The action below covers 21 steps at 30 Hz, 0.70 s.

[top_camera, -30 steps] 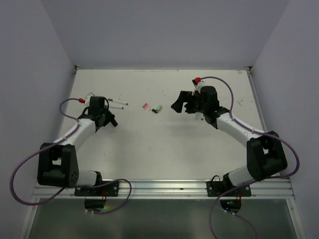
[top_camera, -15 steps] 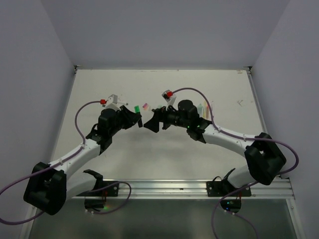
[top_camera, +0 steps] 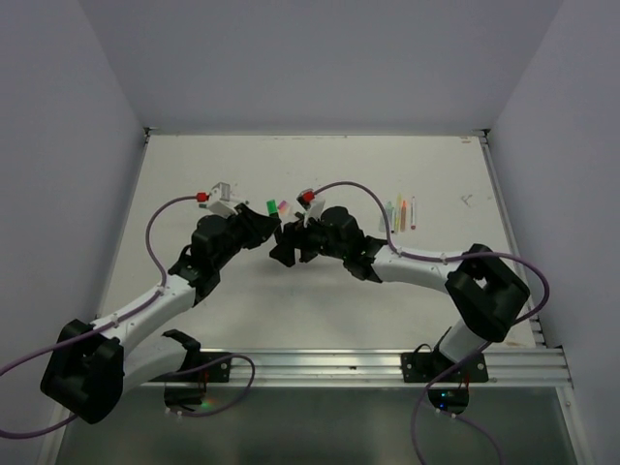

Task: Open the pen caps

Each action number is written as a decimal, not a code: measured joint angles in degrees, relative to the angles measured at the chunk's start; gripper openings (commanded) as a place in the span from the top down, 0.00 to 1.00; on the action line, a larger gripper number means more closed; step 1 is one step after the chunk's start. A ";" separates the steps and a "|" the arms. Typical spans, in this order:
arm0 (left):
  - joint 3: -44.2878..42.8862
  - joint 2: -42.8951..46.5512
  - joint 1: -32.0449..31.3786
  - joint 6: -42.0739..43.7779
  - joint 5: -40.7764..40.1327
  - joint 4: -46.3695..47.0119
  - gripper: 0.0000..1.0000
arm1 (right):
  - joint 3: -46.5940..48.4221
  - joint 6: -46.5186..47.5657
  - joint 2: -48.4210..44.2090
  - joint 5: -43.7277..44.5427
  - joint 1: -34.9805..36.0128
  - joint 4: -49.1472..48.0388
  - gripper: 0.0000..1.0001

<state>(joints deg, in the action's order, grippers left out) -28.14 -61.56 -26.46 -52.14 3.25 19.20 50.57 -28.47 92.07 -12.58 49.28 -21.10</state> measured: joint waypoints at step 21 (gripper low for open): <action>1.86 -0.11 -0.61 1.49 0.11 1.75 0.41 | 4.44 2.56 3.08 5.60 0.15 0.11 1.00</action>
<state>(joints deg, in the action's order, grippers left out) -26.28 -61.67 -27.07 -50.65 3.36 20.95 55.00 -25.91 95.15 -6.98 49.43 -20.99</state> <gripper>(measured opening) 0.388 0.152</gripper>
